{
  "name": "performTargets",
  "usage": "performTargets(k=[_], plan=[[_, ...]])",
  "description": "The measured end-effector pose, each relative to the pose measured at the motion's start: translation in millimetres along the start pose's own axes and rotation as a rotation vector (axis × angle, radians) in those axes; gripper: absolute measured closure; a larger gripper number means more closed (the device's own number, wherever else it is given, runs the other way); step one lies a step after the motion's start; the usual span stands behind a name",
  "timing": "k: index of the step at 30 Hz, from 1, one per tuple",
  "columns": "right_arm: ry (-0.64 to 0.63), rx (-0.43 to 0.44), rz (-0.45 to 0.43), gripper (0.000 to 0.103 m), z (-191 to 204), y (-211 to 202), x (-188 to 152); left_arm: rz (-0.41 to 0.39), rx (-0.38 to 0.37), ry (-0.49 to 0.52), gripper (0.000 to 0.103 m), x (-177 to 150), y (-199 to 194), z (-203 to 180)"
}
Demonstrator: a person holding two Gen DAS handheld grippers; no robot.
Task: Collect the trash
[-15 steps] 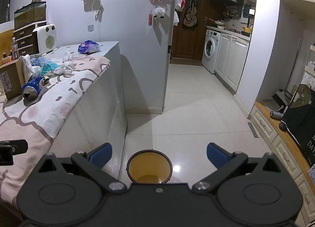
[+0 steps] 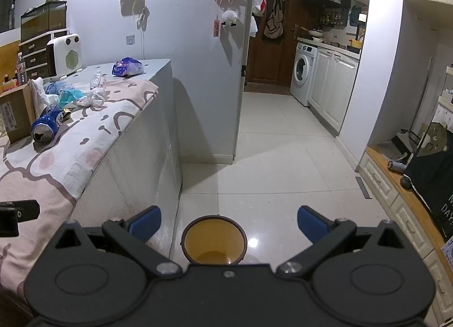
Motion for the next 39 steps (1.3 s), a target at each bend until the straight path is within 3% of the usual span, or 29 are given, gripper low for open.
performTargets(k=[39], plan=[[-0.004,-0.003,0.001,0.0,1.1,-0.2,0.4,-0.004,-0.002,-0.003,0.0,2.4,1.2,2.3]])
Point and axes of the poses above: each gripper's, at about its wrist camera, not at the fingertips, and y roughly the way its jaws point, z to its left, x to its top, the point moved 7 cm from there along y, roughly the way its jaws point, and after that the axes turned 7 degrees about -z, right-handed, at the moved point
